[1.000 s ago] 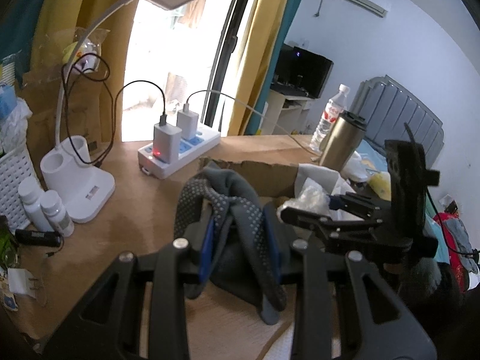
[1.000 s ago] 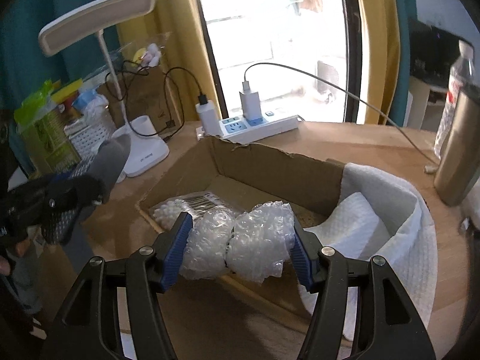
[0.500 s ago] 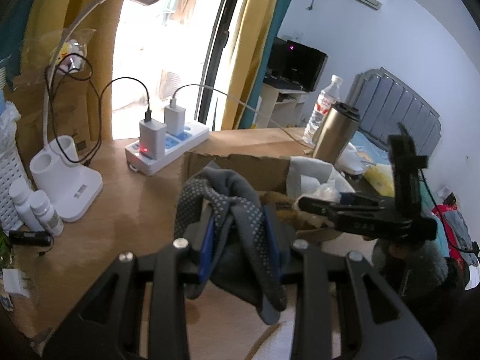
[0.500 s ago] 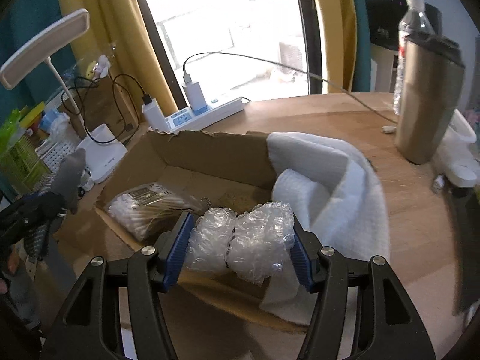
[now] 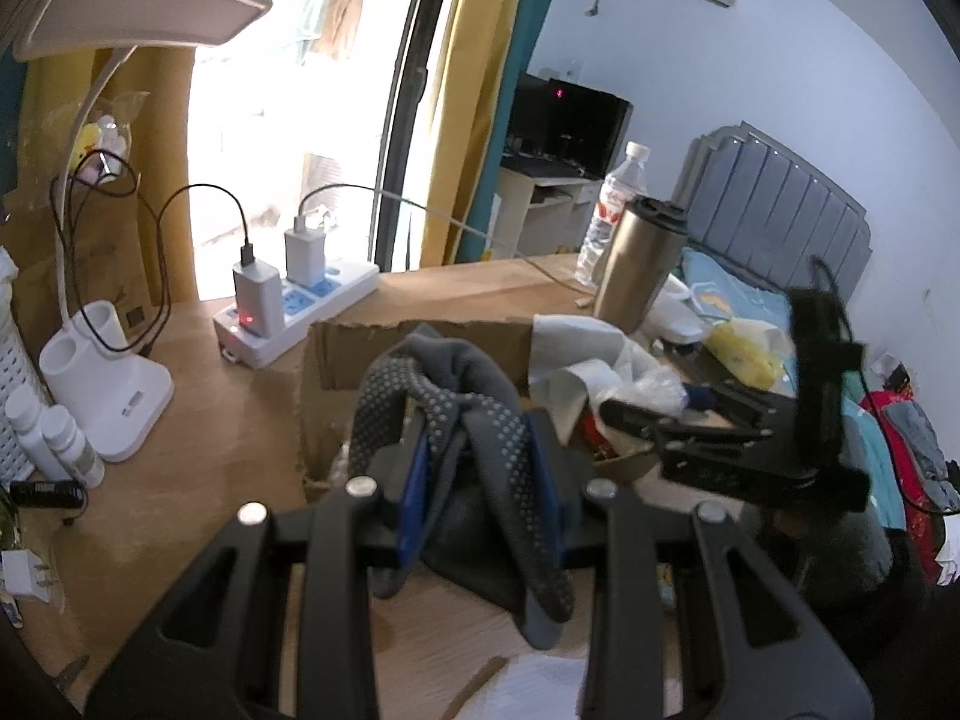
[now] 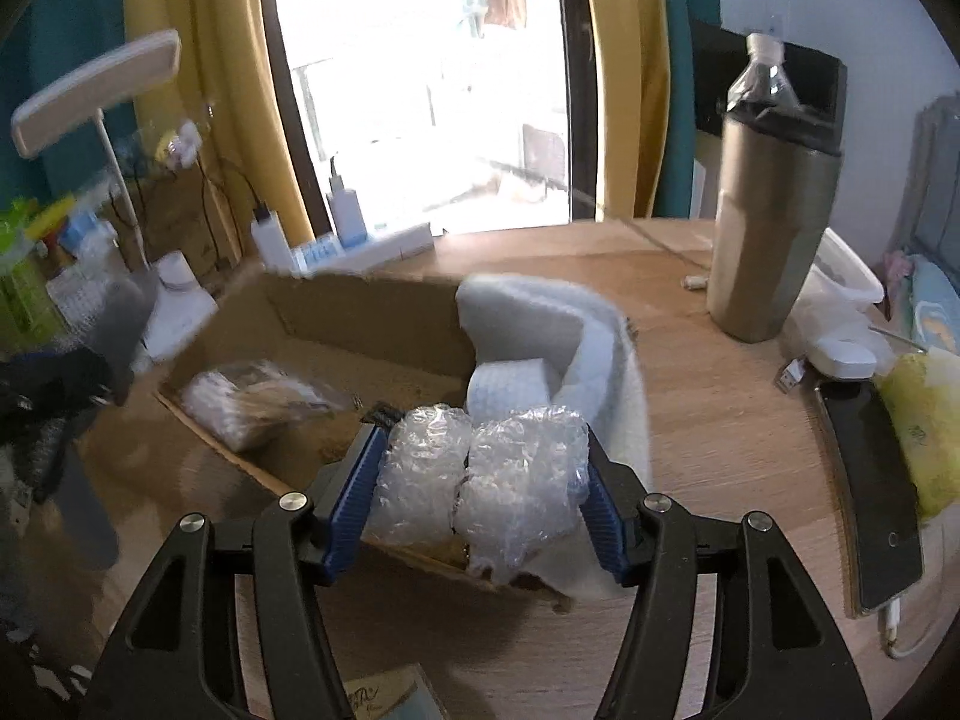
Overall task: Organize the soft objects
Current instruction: 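Open both tools to drop the bubble wrap and gloves into the box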
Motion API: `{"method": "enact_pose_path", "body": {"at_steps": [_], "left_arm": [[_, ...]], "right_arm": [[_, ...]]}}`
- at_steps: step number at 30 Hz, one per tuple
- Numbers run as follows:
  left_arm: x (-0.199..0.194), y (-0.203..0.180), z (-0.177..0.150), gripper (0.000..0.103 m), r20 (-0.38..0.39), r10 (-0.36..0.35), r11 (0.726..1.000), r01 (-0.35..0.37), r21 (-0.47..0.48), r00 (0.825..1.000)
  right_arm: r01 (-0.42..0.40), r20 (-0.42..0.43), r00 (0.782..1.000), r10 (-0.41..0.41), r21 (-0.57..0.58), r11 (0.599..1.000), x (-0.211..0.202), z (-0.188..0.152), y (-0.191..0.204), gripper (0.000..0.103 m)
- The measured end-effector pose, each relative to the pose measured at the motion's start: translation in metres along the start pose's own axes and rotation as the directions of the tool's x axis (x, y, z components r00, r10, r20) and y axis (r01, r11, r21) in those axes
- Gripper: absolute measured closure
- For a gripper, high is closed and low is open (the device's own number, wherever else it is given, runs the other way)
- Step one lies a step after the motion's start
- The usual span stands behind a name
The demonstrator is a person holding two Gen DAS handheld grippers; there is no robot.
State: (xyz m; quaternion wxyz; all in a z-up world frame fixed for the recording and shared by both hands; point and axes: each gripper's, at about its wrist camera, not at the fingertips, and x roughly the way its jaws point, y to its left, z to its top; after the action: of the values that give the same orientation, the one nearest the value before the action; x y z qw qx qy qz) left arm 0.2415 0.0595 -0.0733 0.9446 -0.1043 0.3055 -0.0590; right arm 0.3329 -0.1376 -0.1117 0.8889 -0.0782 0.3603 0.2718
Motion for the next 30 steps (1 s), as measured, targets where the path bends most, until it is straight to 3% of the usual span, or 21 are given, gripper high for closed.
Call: {"method": "enact_pose_path", "body": {"at_steps": [2,5,14,18,23,30], "left_arm": [[0.001,-0.003,0.000,0.070,-0.003,0.001,1.000,-0.001,0.002,1.000],[0.005,-0.008,0.000,0.070,-0.013,-0.003,1.000,0.003,0.003,1.000],[0.011,-0.021,0.005,0.070,-0.011,-0.006,1.000,0.007,0.020,1.000],[0.017,-0.021,0.007,0.070,-0.020,-0.003,1.000,0.003,0.014,1.000],[0.023,-0.024,0.012,0.070,-0.014,0.006,1.000,-0.006,0.018,1.000],[0.045,-0.023,0.024,0.070,-0.009,0.009,1.000,-0.009,0.019,1.000]], "right_arm": [[-0.026,0.026,0.999,0.026,0.012,1.000,-0.008,0.000,-0.007,0.034],[0.013,0.052,0.999,-0.014,0.005,1.000,-0.016,-0.003,-0.016,0.033],[-0.016,0.008,1.000,0.015,0.058,0.998,-0.004,-0.009,-0.033,0.032],[-0.025,-0.038,0.999,0.027,0.066,0.997,0.013,-0.009,-0.033,0.023],[-0.012,-0.110,0.994,0.027,0.139,0.990,0.032,-0.014,-0.047,0.018],[-0.021,-0.119,0.992,0.038,0.144,0.989,0.033,-0.015,-0.052,0.018]]}}
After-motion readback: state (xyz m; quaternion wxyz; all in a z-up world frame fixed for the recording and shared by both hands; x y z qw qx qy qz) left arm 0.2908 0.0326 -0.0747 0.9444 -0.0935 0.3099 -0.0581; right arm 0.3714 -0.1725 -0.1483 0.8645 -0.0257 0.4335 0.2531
